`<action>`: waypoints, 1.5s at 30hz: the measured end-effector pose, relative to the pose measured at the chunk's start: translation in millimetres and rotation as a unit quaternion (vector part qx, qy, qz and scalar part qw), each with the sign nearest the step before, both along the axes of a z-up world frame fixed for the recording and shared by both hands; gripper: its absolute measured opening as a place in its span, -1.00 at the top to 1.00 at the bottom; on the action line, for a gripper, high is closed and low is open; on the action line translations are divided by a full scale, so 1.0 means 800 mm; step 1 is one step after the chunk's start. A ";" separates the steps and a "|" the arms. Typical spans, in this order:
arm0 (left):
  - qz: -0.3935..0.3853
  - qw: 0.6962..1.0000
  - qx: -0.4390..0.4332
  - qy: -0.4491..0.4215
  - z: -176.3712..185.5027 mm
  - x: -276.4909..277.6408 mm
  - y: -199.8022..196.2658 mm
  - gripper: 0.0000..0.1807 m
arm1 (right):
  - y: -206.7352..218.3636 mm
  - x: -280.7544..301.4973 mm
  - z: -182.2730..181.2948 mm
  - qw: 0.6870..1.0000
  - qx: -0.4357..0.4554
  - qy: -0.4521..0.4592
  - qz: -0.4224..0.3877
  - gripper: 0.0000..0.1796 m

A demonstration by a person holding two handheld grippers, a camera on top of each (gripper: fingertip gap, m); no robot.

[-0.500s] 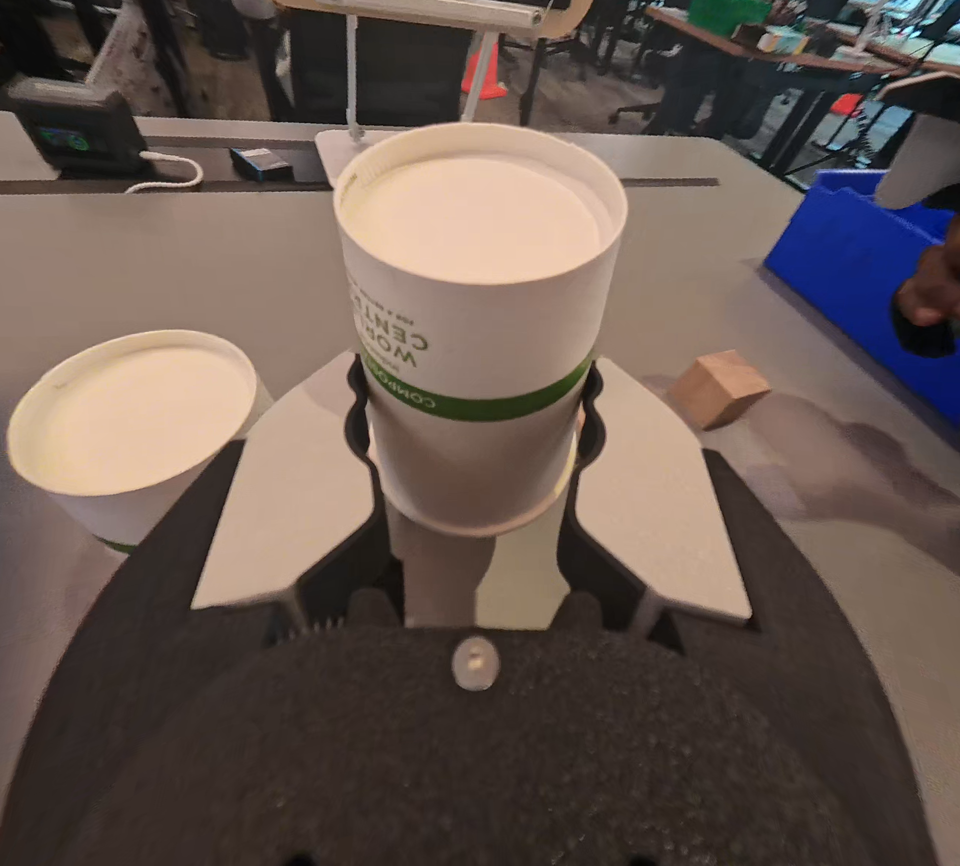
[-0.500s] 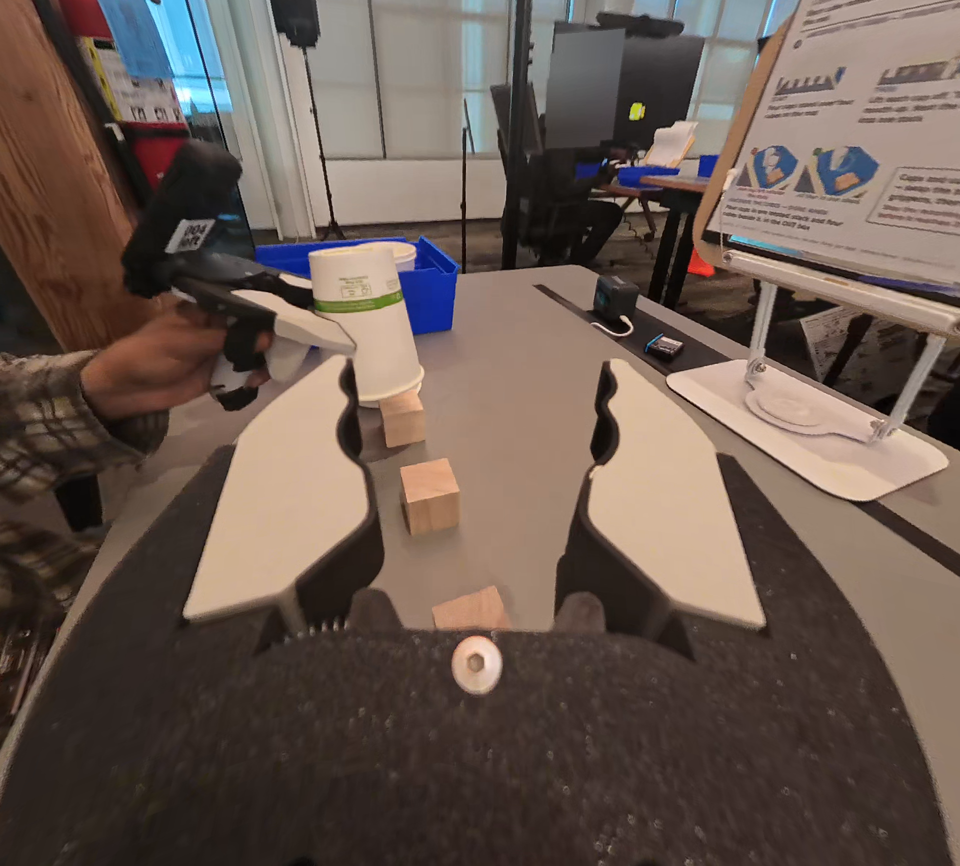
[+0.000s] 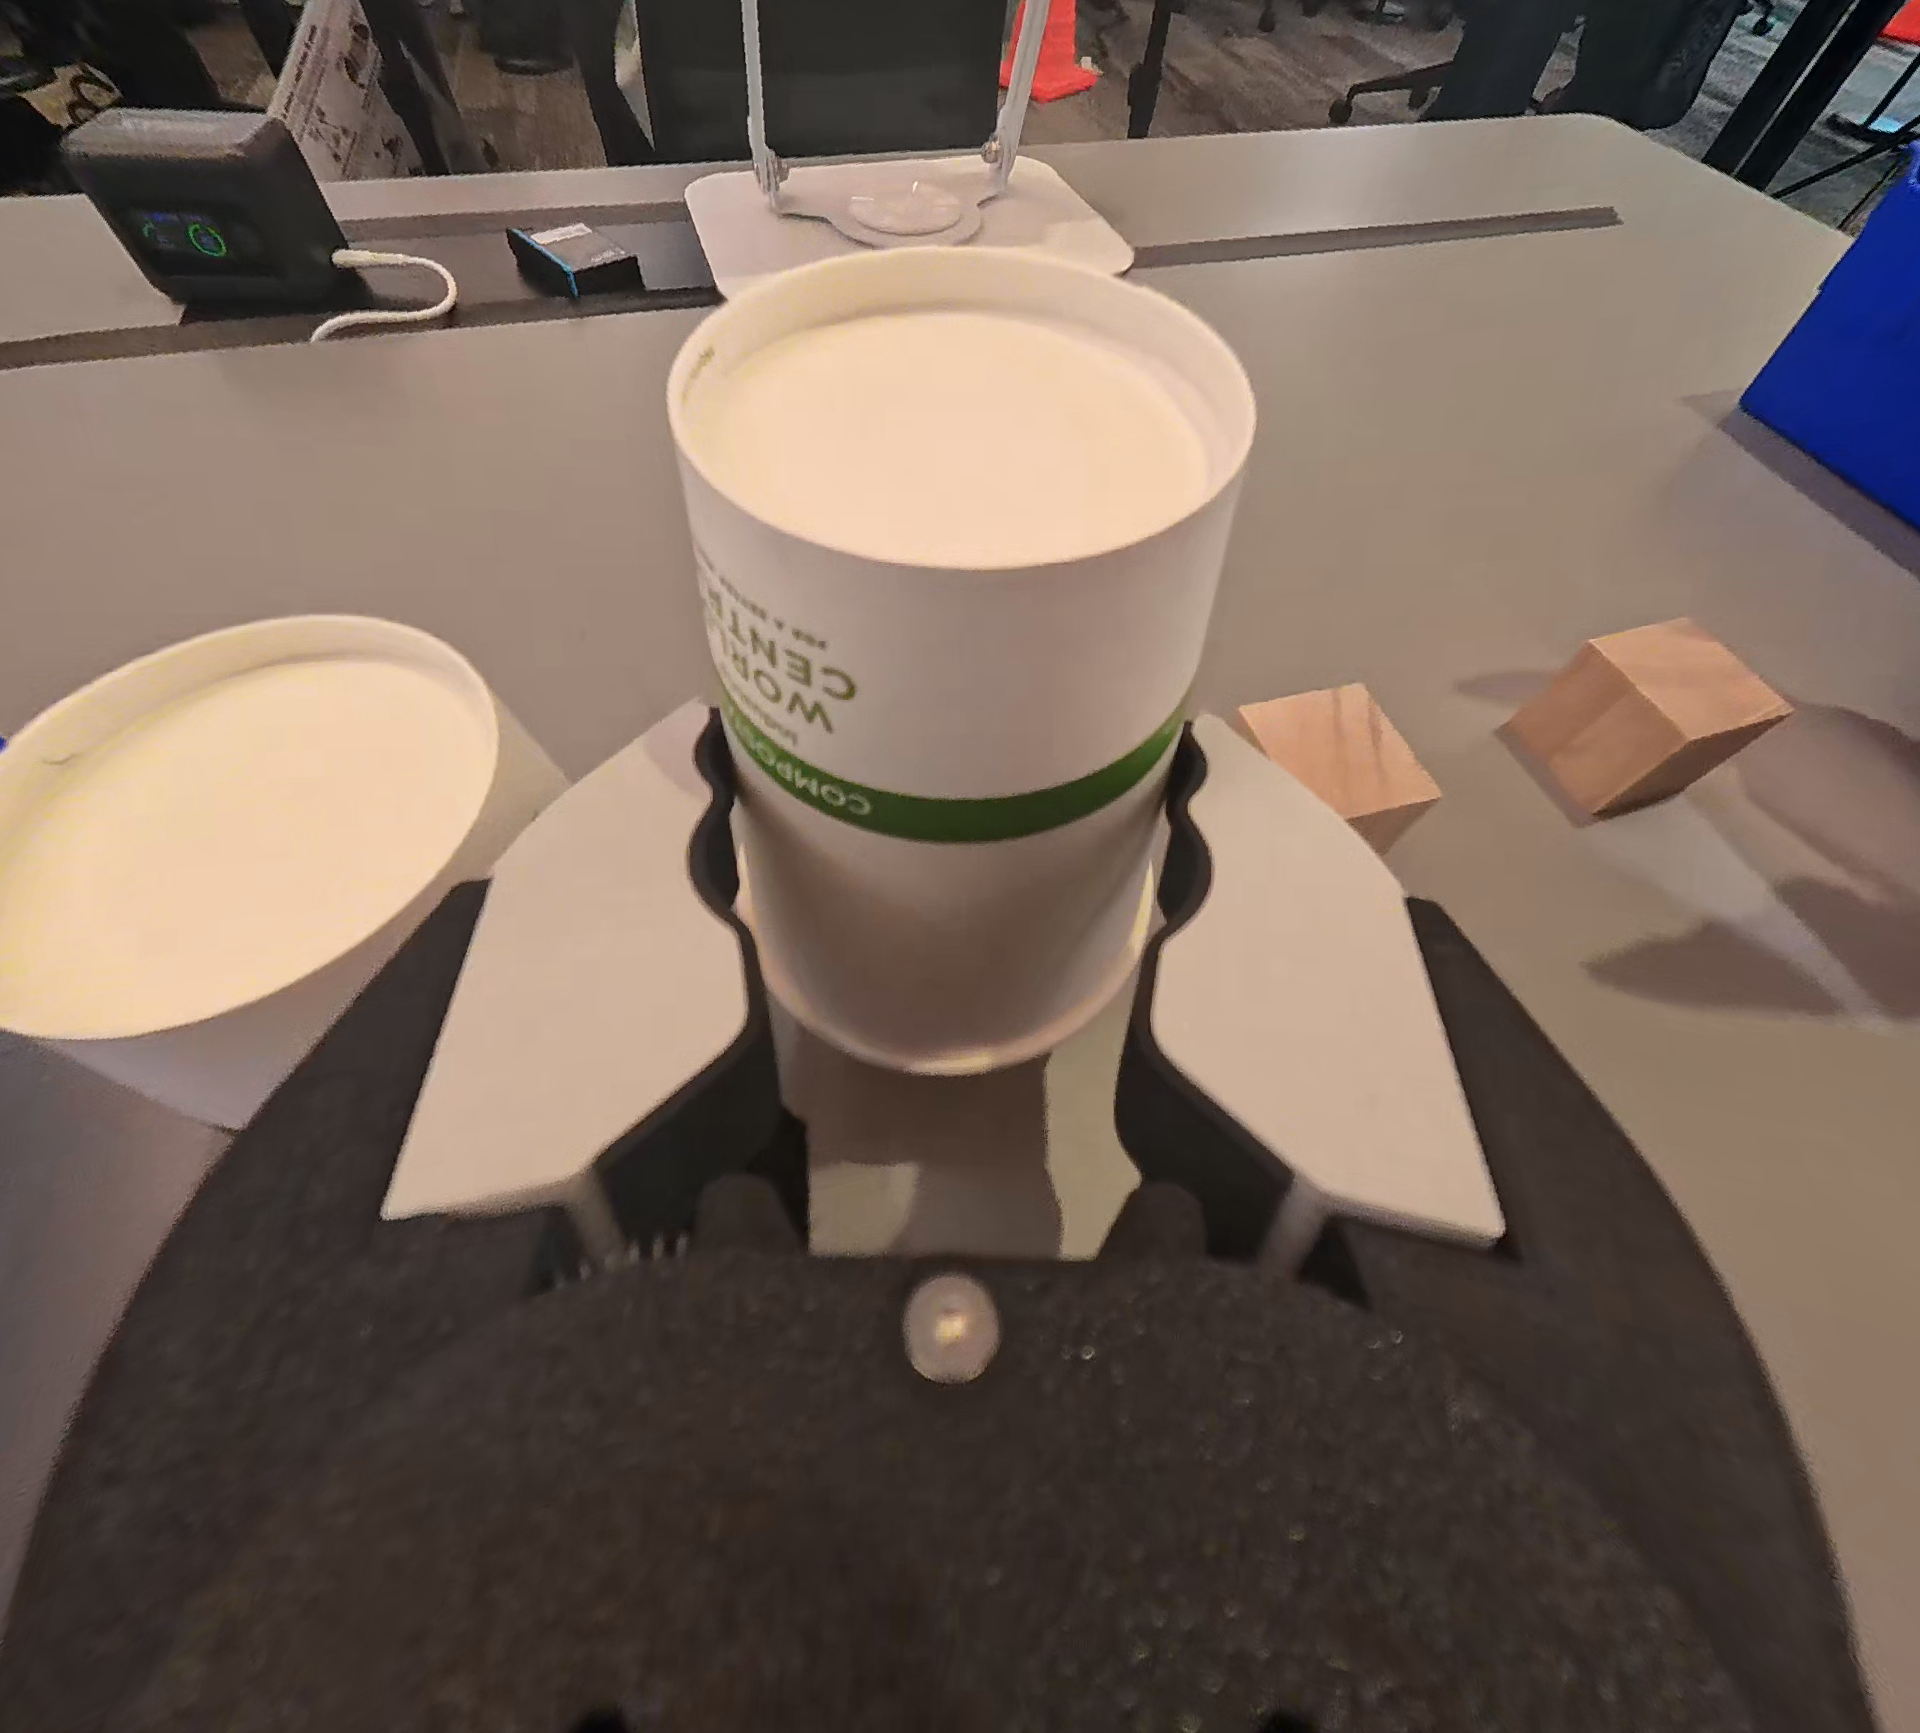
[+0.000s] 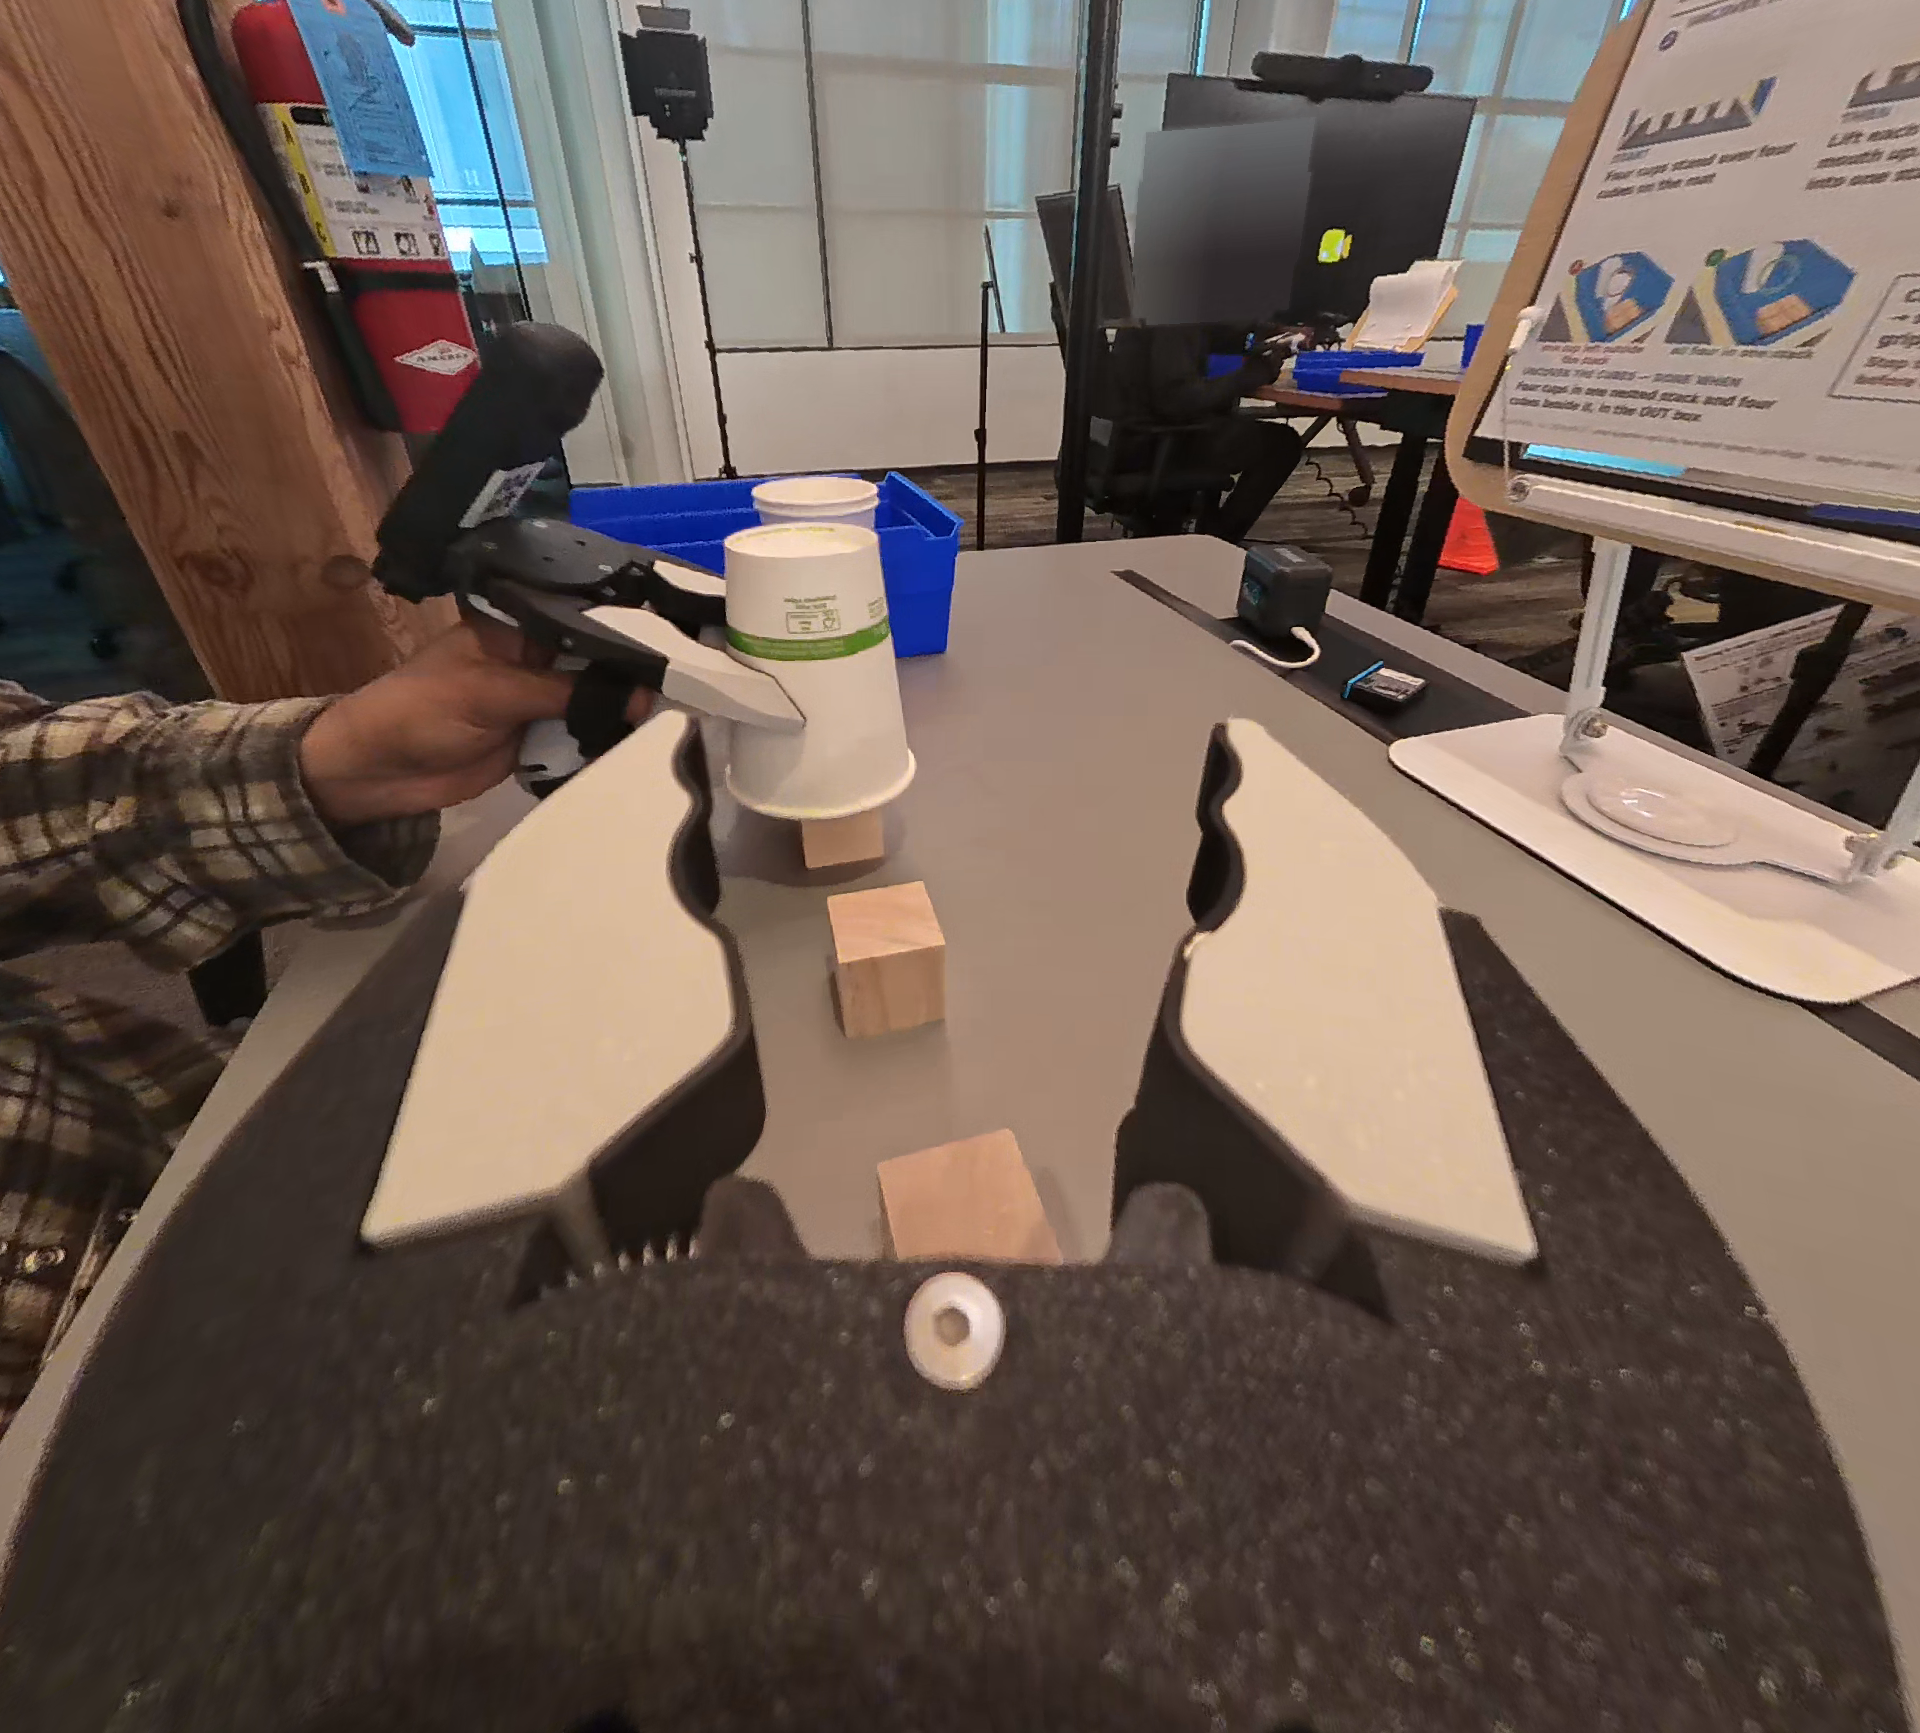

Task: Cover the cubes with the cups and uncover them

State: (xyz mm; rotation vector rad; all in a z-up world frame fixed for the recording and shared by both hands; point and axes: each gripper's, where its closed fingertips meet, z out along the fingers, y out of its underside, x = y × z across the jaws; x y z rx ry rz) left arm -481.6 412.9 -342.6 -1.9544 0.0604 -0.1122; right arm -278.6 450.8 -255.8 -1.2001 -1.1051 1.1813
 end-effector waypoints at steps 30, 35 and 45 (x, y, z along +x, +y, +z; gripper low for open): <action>-0.010 0.999 0.027 0.019 0.035 0.009 -0.044 -0.15 | -0.015 -0.009 -0.013 0.999 -0.009 -0.013 0.035 -0.03; -0.040 0.992 0.098 0.063 0.139 -0.018 -0.097 -0.06 | -0.015 -0.005 -0.015 0.999 -0.009 -0.015 0.032 -0.04; -0.087 0.980 -0.100 0.148 0.185 -0.244 -0.107 0.04 | -0.025 -0.018 -0.028 0.998 -0.005 -0.042 0.047 -0.04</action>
